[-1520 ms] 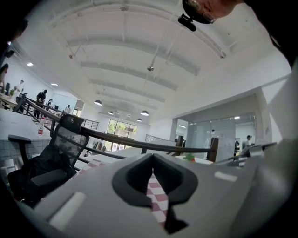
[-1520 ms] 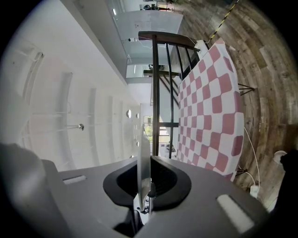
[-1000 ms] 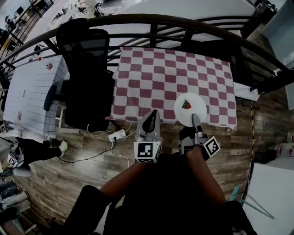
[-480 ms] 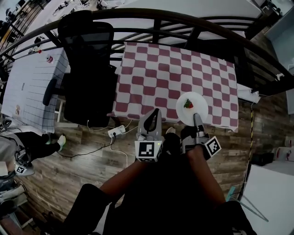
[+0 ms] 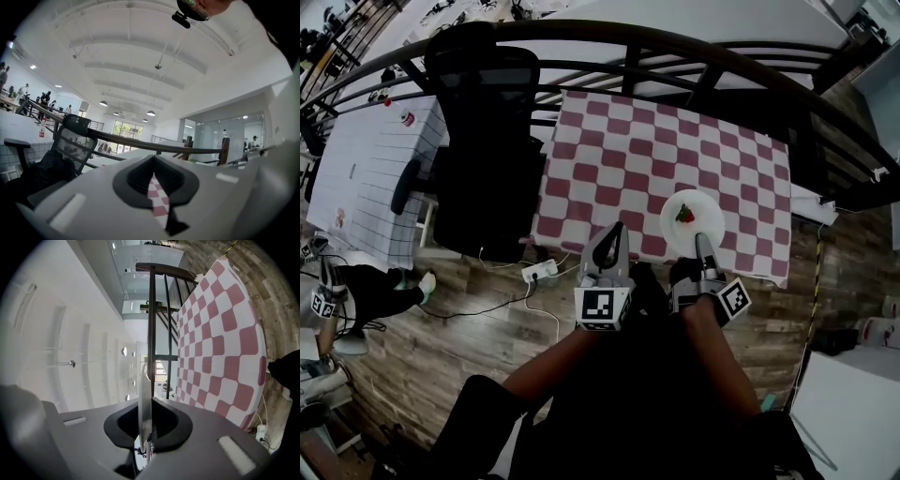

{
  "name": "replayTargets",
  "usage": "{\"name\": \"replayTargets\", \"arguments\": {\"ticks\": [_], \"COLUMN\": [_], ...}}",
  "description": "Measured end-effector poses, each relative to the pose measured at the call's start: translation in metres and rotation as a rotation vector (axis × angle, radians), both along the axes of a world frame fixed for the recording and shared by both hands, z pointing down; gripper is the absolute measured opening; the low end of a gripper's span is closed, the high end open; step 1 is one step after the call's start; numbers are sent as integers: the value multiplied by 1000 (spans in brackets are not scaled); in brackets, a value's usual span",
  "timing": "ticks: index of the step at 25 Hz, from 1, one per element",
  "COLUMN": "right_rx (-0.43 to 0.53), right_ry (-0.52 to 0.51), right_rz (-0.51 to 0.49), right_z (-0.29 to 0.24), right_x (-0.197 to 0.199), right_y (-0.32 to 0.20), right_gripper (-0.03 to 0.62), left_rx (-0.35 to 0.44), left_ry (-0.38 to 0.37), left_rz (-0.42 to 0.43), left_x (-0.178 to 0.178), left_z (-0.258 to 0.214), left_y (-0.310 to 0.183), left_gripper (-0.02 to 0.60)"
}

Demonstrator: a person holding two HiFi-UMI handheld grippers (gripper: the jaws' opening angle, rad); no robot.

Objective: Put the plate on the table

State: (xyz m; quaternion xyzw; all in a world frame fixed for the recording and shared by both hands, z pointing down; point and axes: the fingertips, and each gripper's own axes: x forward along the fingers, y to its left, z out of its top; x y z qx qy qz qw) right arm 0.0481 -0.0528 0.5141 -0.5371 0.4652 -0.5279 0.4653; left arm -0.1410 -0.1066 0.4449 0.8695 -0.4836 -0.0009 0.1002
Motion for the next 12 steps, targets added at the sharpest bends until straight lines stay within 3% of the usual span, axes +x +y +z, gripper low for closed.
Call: {"name": "replayTargets", "arguments": {"ticks": [12], "right_rx": [10], "right_ry": [42], "right_rz": [-70], "right_z": [18], "right_x": [45], "right_y": [-60], "right_gripper": [15], "left_rx": [-34], "left_ry": [-25], "left_rz": [18], "left_x": [66], "left_z": [7], "left_y": [-59], "left_gripper": [9]}}
